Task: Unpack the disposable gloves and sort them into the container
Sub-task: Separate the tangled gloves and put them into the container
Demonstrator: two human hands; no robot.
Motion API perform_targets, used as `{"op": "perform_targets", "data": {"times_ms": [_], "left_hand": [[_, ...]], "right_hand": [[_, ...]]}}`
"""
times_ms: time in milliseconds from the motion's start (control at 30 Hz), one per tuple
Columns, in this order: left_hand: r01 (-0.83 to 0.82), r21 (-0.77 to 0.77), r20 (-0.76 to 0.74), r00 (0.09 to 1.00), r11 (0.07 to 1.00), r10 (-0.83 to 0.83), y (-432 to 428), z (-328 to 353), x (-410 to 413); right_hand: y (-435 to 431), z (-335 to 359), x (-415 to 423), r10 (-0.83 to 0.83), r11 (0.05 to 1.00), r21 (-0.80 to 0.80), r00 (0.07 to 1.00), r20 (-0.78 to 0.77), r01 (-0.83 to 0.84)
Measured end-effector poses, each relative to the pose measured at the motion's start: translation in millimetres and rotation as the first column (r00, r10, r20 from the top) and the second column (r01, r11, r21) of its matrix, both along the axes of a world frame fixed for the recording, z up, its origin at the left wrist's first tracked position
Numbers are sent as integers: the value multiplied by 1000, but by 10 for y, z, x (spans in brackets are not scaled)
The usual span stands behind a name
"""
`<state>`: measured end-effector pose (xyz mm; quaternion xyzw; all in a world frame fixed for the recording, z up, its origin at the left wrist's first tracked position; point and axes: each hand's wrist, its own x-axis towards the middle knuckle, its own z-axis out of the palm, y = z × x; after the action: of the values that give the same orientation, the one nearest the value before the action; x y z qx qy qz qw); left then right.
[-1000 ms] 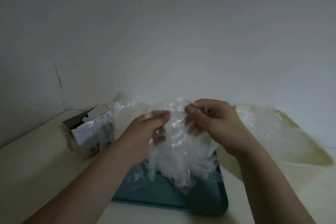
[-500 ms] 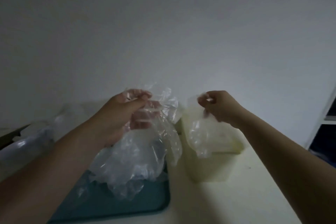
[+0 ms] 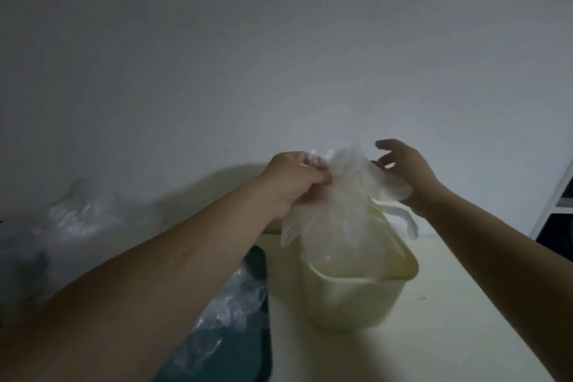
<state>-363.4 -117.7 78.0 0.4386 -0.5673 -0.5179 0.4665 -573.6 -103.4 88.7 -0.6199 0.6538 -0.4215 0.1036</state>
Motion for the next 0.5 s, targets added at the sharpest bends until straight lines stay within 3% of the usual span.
{"op": "perform_targets", "data": {"times_ms": [100,167,267,333,500], "left_hand": [[-51,-30,143,988,998,55,-188,-192,-174],[-65,-43,218,973,997,73,-250,-291,-285],[-87,-89,324,939,992,112,-341,-422,-404],[-138,-166,334,924,976,187,-355,-438,-385],[-232,-264,239,925,936,296,-166,-345,-31]], "right_hand": [[129,81,-140,-104,987,-115,988,114,117],[262,103,-82,12,994,-113,998,59,-6],[435,10,204,292,934,242,953,-87,-264],[410,-143,374,417,823,505,880,-229,-259],[121,-490,644,502,733,671,754,-424,-110]]}}
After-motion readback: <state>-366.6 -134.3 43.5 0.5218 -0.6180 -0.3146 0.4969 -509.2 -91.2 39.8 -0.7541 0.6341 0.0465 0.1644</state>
